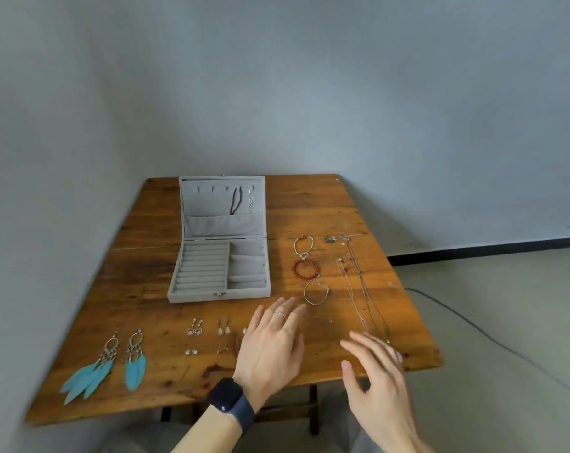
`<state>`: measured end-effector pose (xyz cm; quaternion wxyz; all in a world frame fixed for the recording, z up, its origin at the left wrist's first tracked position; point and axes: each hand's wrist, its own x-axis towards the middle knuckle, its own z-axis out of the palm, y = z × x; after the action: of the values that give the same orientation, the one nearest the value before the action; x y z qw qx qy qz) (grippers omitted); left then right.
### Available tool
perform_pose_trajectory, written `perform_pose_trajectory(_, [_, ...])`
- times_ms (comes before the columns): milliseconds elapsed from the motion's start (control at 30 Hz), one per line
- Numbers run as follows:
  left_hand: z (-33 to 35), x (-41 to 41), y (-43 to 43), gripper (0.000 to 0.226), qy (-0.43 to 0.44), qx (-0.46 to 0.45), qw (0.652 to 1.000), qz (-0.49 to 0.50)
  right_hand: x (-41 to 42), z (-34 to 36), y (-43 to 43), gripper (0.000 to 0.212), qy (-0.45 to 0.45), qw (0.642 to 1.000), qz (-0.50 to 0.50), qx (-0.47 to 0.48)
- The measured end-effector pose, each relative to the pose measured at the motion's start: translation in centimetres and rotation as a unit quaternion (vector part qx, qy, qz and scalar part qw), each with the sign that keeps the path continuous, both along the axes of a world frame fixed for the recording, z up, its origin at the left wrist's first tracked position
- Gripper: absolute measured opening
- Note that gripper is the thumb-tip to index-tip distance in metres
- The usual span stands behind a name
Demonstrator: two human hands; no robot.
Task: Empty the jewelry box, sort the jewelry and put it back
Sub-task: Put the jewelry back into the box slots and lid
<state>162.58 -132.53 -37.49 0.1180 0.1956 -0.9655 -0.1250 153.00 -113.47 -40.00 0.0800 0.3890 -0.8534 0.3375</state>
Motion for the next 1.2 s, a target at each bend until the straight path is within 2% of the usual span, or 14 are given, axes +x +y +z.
perform_pose_trajectory(133, [-1.7,0.3,4.0,0.053,-0.007,0.003,0.999,-0.05,0.5,-1.9,4.0,0.025,-0.023,0.992,-0.116,-0.032])
perform_pose_trajectory(200, [-2.5,-0.1,5.4,0.054,-0.015,-0.012,0.997,-0.07,-0.1,-2.2,5.2,0.031,-0.047,0.985,-0.164,-0.03])
perform_pose_trajectory(333, [-4.3,-0.6,6.6,0.059,-0.054,-0.047,0.994,-0.088,-1.8,-1.6,5.7,0.027,-0.063,0.975,-0.21,-0.021])
perform_pose_trajectory(433, [-5.3,-0.5,6.6,0.06,-0.074,-0.074,0.991,-0.084,-3.2,-0.8,4.8,0.023,-0.068,0.972,-0.225,0.016])
perform_pose_trajectory(633, [-5.9,-0.6,6.7,0.059,-0.074,-0.066,0.992,-0.08,-5.7,0.2,2.6,0.033,-0.092,0.959,-0.219,0.157])
perform_pose_trajectory(833, [-5.8,-0.6,6.7,0.061,-0.09,-0.063,0.991,-0.077,-7.4,1.1,1.2,0.027,-0.105,0.949,-0.178,0.237])
perform_pose_trajectory(933, [-6.0,-0.6,6.6,0.061,-0.091,-0.064,0.991,-0.079,-7.7,1.5,0.9,0.03,-0.116,0.945,-0.162,0.259])
perform_pose_trajectory(1067, [-5.9,-0.5,6.7,0.062,-0.087,-0.065,0.991,-0.08,-8.2,1.9,1.2,0.019,-0.139,0.96,-0.145,0.197])
perform_pose_trajectory(1200, [-5.8,-0.6,6.6,0.064,-0.091,-0.056,0.991,-0.085,-9.1,2.6,1.4,0.012,-0.281,0.943,-0.164,0.063])
